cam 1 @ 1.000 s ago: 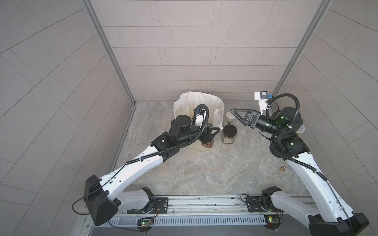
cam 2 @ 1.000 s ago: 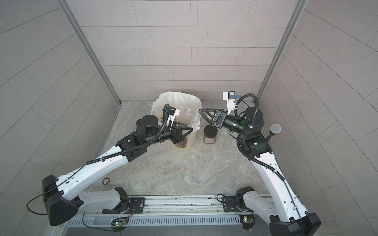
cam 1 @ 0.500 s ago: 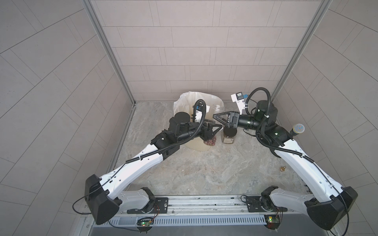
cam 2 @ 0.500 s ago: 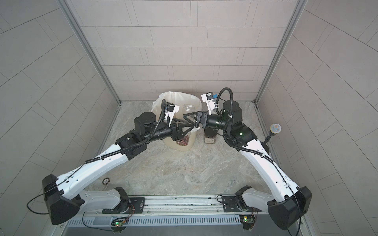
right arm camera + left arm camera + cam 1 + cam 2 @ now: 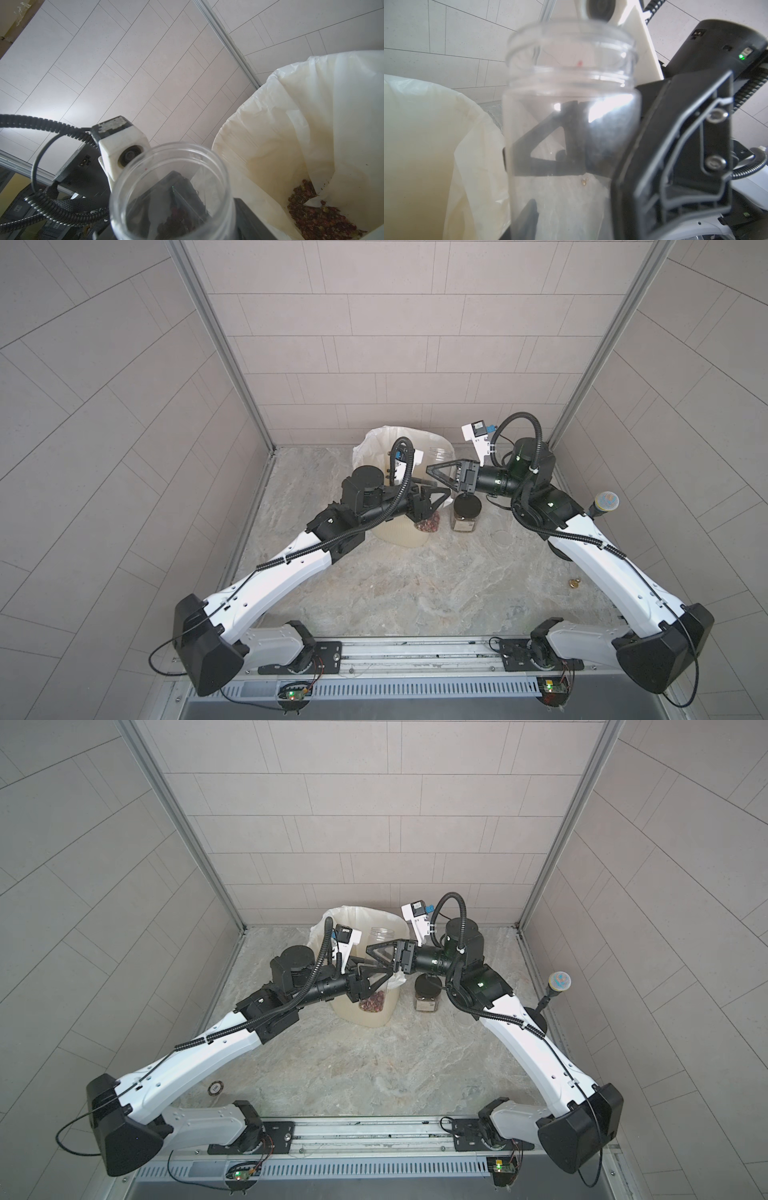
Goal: Empty the moldy dried flower tea in the jars
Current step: Pour the moldy dried flower tea into the trash bin.
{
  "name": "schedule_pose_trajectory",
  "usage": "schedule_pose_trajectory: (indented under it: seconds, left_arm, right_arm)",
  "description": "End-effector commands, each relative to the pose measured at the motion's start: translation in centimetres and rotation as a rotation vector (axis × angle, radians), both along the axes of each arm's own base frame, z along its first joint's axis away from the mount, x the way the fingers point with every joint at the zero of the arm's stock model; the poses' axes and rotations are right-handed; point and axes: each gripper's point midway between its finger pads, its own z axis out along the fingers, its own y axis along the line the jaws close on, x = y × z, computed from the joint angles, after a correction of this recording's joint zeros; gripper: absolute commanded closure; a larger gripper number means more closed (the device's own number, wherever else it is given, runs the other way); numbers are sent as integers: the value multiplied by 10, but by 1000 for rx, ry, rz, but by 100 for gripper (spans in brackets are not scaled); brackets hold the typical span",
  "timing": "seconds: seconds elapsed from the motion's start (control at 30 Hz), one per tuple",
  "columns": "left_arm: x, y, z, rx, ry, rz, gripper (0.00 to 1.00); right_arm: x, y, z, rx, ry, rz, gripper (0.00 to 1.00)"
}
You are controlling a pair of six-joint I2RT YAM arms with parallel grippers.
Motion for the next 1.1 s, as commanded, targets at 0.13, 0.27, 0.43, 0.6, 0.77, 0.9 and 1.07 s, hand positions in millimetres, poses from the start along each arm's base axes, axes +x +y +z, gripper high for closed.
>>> schedule_pose_trajectory:
  seconds: [0.13, 0.27, 0.43, 0.6, 0.77, 0.9, 1.07]
  left_arm:
    - [6, 0, 21, -54, -25, -5, 57]
    - [10, 1, 26, -70, -19, -5, 56]
    - [14, 4, 32, -78, -19, 0, 44]
    - [19, 16, 40, -82, -33, 44, 20]
    - [23, 34, 51, -63, -65, 92, 17]
    - [29, 54, 57, -64, -77, 146, 17]
    - [44, 77, 58, -60, -66, 230, 17]
  right_arm:
    - [3, 5, 23, 30, -46, 19, 41]
    - [8, 7, 22, 25, -34, 18, 50]
    - [16, 9, 24, 29, -14, 18, 53]
    - [30, 1, 24, 30, 47, 2, 55]
    - [40, -6, 19, -30, 80, -19, 57]
    - [49, -22, 12, -136, 78, -68, 58]
    - [57, -48, 9, -378, 21, -124, 58]
